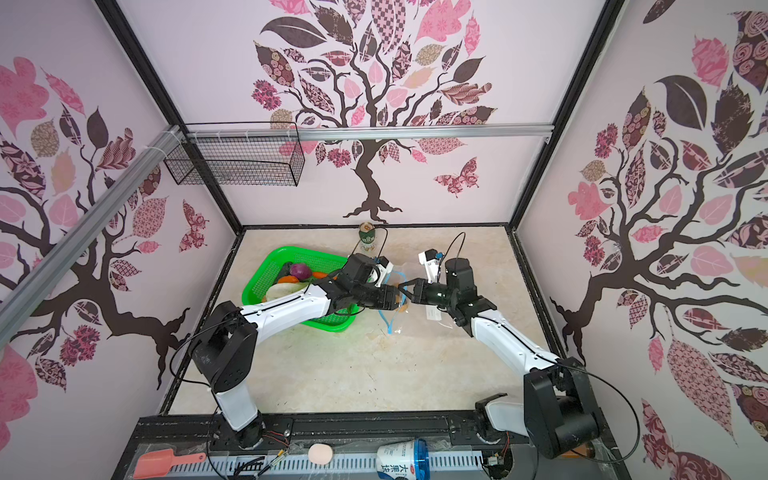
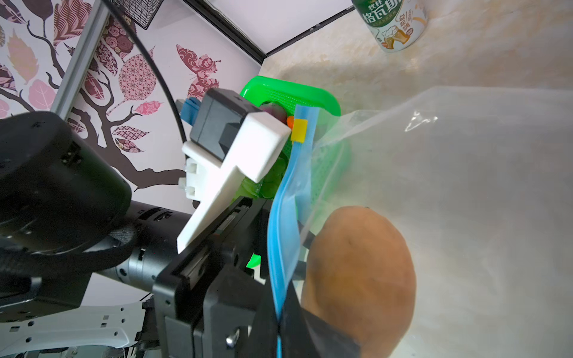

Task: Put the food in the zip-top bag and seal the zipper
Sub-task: 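Carry the potato into the open bag with the left gripper and release it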

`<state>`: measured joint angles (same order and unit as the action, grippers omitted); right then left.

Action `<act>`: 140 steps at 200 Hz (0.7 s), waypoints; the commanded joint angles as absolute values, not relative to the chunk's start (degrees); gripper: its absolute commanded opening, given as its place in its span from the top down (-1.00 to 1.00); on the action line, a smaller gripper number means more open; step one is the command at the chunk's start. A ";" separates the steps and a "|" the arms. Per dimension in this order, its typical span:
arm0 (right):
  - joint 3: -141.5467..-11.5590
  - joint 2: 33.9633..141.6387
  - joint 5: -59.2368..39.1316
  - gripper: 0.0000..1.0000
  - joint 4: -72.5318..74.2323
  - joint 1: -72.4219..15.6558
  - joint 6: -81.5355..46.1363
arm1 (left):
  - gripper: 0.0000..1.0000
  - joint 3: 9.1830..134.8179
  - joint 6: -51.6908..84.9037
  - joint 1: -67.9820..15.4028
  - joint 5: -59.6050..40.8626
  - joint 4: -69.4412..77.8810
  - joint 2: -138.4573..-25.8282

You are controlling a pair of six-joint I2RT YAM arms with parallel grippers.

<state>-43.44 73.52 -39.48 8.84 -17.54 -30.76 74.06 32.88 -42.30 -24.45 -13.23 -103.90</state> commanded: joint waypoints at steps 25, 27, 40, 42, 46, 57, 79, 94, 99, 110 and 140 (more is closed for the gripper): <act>-43.88 74.36 -38.00 1.00 7.08 -17.75 -28.92 | -0.57 77.29 31.36 -42.64 -21.58 -16.79 -103.01; -43.93 74.36 -37.93 1.00 6.98 -17.75 -28.78 | -0.58 77.26 31.31 -42.63 -21.44 -16.83 -102.77; -44.03 74.36 -37.63 1.00 6.62 -17.75 -28.75 | -0.58 77.26 31.16 -42.63 -20.74 -17.28 -101.71; -44.03 74.36 -37.62 1.00 6.60 -17.75 -28.74 | -0.58 77.32 31.08 -42.63 -20.57 -17.28 -101.52; -44.06 74.36 -37.51 1.00 6.49 -17.82 -28.67 | -0.58 77.26 31.03 -42.58 -20.41 -17.47 -101.21; -44.19 74.20 -37.07 1.00 6.13 -17.78 -28.57 | -0.58 77.12 30.90 -42.54 -19.97 -17.72 -99.96; -44.38 74.00 -35.41 1.00 5.04 -17.78 -28.06 | -0.58 75.79 30.93 -41.74 -18.92 -18.05 -96.78; -44.38 73.83 -34.52 1.00 4.51 -17.75 -27.86 | -0.58 74.37 31.32 -40.29 -18.73 -17.99 -94.09; -44.44 73.83 -34.39 1.00 4.40 -17.75 -27.75 | -0.58 73.97 31.44 -39.58 -18.83 -18.00 -93.19; -44.50 73.72 -34.15 1.00 4.31 -17.75 -27.69 | -0.58 72.80 31.96 -37.73 -19.05 -17.72 -91.08; -44.65 73.65 -33.56 1.00 4.04 -17.75 -27.35 | -0.58 71.27 30.24 -32.36 -16.16 -19.20 -86.24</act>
